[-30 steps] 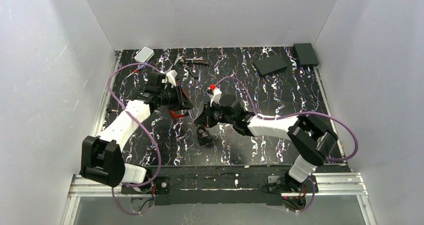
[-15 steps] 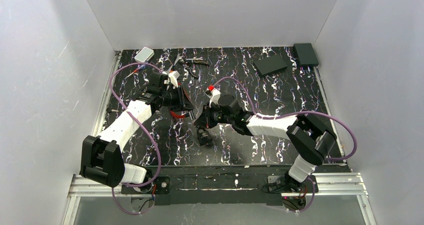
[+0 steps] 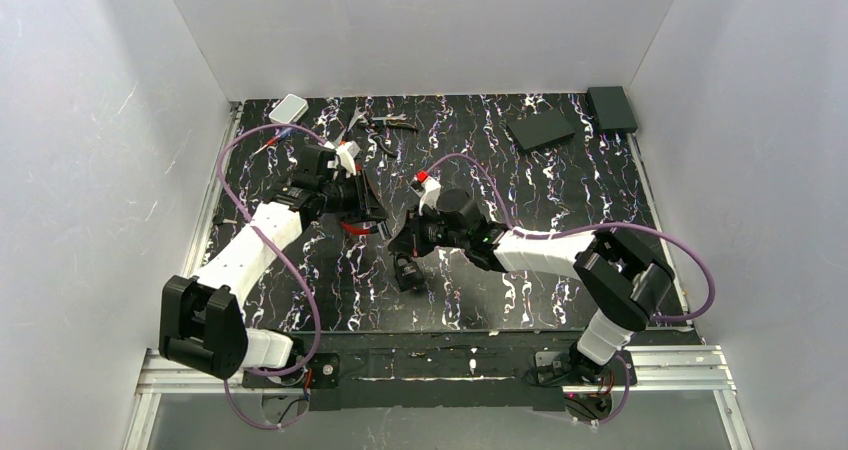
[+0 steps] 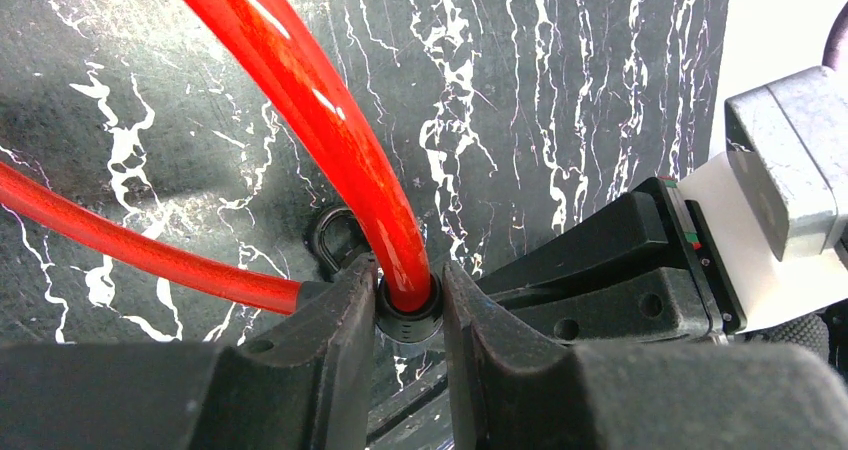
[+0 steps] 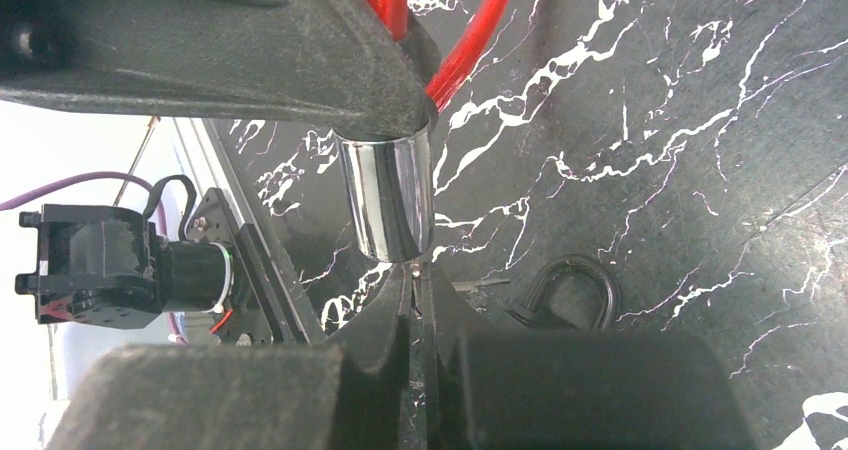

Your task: Unlock with the key

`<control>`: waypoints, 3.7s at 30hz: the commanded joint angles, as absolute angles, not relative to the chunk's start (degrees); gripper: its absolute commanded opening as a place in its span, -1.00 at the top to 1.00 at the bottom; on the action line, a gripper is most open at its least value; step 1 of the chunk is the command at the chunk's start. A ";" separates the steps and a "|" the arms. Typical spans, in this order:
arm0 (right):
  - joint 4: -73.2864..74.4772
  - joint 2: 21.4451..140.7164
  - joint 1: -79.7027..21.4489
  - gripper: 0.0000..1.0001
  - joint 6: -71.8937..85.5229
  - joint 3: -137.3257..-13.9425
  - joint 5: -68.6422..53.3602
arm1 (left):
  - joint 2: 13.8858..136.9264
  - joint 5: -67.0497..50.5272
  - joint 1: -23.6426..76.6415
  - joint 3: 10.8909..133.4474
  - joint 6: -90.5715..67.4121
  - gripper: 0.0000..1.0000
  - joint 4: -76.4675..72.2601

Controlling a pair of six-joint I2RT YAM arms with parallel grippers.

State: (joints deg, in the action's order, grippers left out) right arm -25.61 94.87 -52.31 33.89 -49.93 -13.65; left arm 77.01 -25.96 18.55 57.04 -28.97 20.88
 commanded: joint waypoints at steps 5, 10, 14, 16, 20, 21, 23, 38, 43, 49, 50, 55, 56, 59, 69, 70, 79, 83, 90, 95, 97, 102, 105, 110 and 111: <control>-33.96 90.34 -51.33 0.97 31.69 -49.15 -8.68 | 72.79 -32.66 20.66 55.82 -28.57 0.24 24.84; -34.77 89.58 -51.41 0.97 31.67 -47.37 -9.04 | 72.40 -32.98 20.84 55.08 -28.65 -0.07 23.72; -34.83 89.48 -51.42 0.97 31.32 -46.15 -8.81 | 72.10 -33.04 20.83 54.96 -28.57 -0.24 23.44; -34.88 89.24 -51.48 0.97 31.17 -45.69 -8.63 | 71.59 -32.76 20.84 54.85 -28.49 -0.33 23.29; -34.97 88.74 -51.50 0.97 31.32 -44.80 -8.23 | 70.27 -30.56 20.87 55.20 -27.52 -0.49 23.73; -35.03 88.64 -51.50 0.97 31.36 -44.68 -8.11 | 69.78 -29.91 20.86 55.32 -27.31 -0.50 23.87; -35.30 88.52 -51.46 0.97 31.38 -44.50 -8.09 | 68.94 -27.76 20.85 55.71 -26.54 -0.51 24.82; -33.98 86.98 -51.50 0.97 30.28 -44.21 -7.71 | 46.88 -15.94 23.89 35.41 -5.55 -0.43 2.75; -33.91 87.22 -51.50 0.97 30.35 -44.25 -7.95 | 42.91 -23.92 25.37 31.31 13.06 -0.42 2.29; -34.72 88.16 -51.51 0.97 31.13 -44.45 -8.73 | 48.56 -28.20 25.94 31.88 22.22 -0.24 1.76; -34.74 88.05 -51.49 0.97 31.16 -44.47 -8.83 | 50.26 -28.17 25.93 32.17 23.04 -0.19 1.56; -34.94 87.18 -51.50 0.97 31.23 -43.98 -9.01 | 55.89 -28.38 25.87 32.30 26.64 -0.08 -2.82; -35.15 87.07 -51.50 0.97 31.30 -43.83 -9.11 | 56.69 -28.23 25.85 32.30 27.35 -0.08 -3.75; -35.44 86.49 -51.49 0.97 31.47 -43.47 -9.40 | 60.33 -27.56 25.85 33.99 29.44 -0.01 -4.04; -35.63 85.41 -51.49 0.97 31.58 -42.98 -9.82 | 64.99 -25.91 25.67 32.74 30.12 0.06 -10.88; -35.74 85.53 -51.50 0.97 31.69 -43.02 -9.98 | 65.29 -25.69 25.66 32.45 30.19 0.04 -11.53; -36.96 86.02 -51.50 0.97 32.65 -43.24 -10.95 | 66.91 -26.70 24.84 27.87 29.71 -0.02 -21.04; -37.29 86.15 -51.48 0.97 33.04 -43.24 -11.33 | 67.97 -27.11 24.70 27.34 30.23 0.35 -23.52; -37.87 86.05 -51.46 0.97 33.95 -43.07 -11.69 | 66.67 -28.80 24.71 26.90 30.15 1.00 -24.08; -38.67 85.77 -51.42 0.97 35.56 -43.20 -12.14 | 63.41 -29.16 24.91 26.60 30.24 1.00 -24.07; -38.63 85.34 -51.42 0.97 36.46 -43.39 -11.90 | 61.13 -28.88 25.31 26.23 30.46 1.00 -24.07; -38.16 84.32 -51.42 0.97 38.65 -44.05 -11.63 | 56.25 -28.57 26.53 25.42 30.96 1.00 -24.08; -37.97 83.80 -51.42 0.97 40.01 -44.66 -11.80 | 54.20 -28.50 27.42 25.15 31.26 1.00 -23.99; -38.10 82.49 -51.33 0.97 42.00 -45.66 -12.42 | 50.68 -28.98 28.68 24.71 32.04 1.00 -23.82; -38.25 82.25 -51.33 0.97 42.39 -45.77 -12.54 | 50.06 -28.99 28.90 24.62 32.12 1.00 -23.81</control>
